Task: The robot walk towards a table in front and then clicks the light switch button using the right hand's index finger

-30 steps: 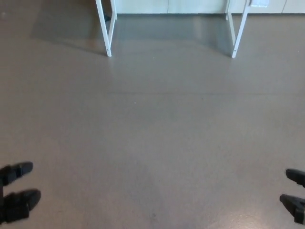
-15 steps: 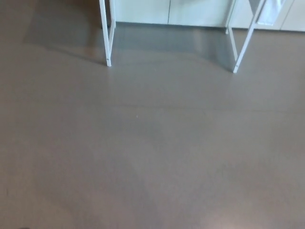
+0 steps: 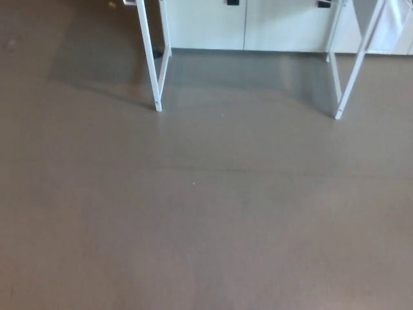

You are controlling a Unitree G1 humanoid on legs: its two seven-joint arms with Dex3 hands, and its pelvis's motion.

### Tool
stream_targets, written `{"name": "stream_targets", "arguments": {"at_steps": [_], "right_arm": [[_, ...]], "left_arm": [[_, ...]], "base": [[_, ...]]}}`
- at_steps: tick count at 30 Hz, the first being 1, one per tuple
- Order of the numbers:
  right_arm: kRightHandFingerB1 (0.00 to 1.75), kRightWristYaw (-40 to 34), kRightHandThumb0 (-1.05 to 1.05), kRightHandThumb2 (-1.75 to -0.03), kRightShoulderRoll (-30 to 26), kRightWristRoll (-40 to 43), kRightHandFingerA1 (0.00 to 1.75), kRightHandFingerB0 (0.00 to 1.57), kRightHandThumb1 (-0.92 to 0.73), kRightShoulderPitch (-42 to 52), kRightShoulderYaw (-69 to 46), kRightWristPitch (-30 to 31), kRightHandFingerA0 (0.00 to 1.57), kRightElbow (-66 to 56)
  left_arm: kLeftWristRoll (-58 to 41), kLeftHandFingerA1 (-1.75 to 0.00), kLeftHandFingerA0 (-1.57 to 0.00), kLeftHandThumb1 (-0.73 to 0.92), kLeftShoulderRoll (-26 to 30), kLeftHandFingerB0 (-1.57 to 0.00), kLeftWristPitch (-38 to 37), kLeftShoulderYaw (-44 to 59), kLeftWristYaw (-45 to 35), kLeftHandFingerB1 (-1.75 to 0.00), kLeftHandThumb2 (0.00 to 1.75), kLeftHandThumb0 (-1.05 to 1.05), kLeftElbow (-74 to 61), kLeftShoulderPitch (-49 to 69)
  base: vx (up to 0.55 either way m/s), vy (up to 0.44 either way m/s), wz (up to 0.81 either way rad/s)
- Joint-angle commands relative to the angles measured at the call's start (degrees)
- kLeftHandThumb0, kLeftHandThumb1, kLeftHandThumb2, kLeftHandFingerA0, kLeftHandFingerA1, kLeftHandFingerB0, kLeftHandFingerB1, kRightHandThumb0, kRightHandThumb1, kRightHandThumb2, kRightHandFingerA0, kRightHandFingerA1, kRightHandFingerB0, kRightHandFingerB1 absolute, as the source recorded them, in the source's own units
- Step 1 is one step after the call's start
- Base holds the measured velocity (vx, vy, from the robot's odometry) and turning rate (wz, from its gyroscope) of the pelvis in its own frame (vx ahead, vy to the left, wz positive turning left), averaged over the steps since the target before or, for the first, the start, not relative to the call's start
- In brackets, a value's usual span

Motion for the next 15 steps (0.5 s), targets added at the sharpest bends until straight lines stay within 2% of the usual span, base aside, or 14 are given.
{"name": "stream_targets", "arguments": {"at_steps": [1,8,11,15], "right_arm": [[0.49,-0.2,-0.16,-0.9,-0.3,-0.2,0.57,0.15,-0.48,-0.1,0.1,-1.6,0.32,0.8],[0.49,-0.3,-0.18,-0.9,-0.9,-1.3,0.57,0.15,-0.48,-0.2,1.4,-2.9,0.32,0.6],[0.48,-0.6,-0.17,-0.89,-0.9,-1.2,0.57,0.15,-0.48,-0.2,1.5,-2.7,0.32,0.8],[0.49,-0.7,-0.19,-0.89,-1.0,-1.1,0.57,0.16,-0.48,-0.6,1.7,-2.5,0.32,0.1]], "left_arm": [[0.5,-0.55,-0.26,0.53,0.8,-0.12,-1.4,0.1,0.3,-0.47,0.93,-0.07,-0.2,0.2],[0.6,-0.54,-0.25,0.52,1.0,-0.12,-1.7,0.1,0.1,-0.48,0.92,-0.07,0.5,0.0],[2.7,-0.56,-0.3,0.49,1.2,-0.16,-3.2,-1.1,1.8,-0.49,0.9,-0.07,0.2,0.4],[4.9,-0.55,-0.28,0.49,1.3,-0.17,-5.6,-2.9,4.3,-0.49,0.9,-0.03,0.5,0.0]], "base": [[0.28,0.03,-0.06],[0.33,0.151,-0.17],[0.38,0.247,-0.49],[0.33,0.099,0.03]]}}
